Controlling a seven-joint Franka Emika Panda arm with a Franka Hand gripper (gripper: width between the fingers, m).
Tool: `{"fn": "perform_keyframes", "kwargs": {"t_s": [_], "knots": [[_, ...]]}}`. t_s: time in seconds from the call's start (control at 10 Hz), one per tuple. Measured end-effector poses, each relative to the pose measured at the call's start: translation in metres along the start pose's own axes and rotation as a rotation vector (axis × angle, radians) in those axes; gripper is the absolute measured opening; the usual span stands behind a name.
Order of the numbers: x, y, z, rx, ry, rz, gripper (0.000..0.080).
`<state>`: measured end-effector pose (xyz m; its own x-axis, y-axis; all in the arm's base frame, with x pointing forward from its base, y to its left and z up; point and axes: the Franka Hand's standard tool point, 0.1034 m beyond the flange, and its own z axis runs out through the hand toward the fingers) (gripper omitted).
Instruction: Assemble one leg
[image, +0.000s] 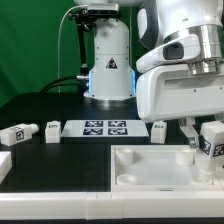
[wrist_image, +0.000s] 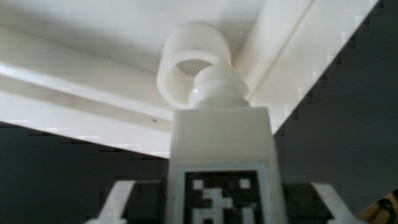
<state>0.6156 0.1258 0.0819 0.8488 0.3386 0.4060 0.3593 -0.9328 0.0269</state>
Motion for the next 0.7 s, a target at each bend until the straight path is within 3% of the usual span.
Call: {"fn": "perform_keyframes", "kwargs": {"t_s": [0.4,0.7], "knots": [[-0.0052,0.0110,0.0042,-0.008,-0.001,0.001,0.0287],[-0.0101,0.0104,0.0093,-0.007,-0.005,0.003,0.0287]]}}
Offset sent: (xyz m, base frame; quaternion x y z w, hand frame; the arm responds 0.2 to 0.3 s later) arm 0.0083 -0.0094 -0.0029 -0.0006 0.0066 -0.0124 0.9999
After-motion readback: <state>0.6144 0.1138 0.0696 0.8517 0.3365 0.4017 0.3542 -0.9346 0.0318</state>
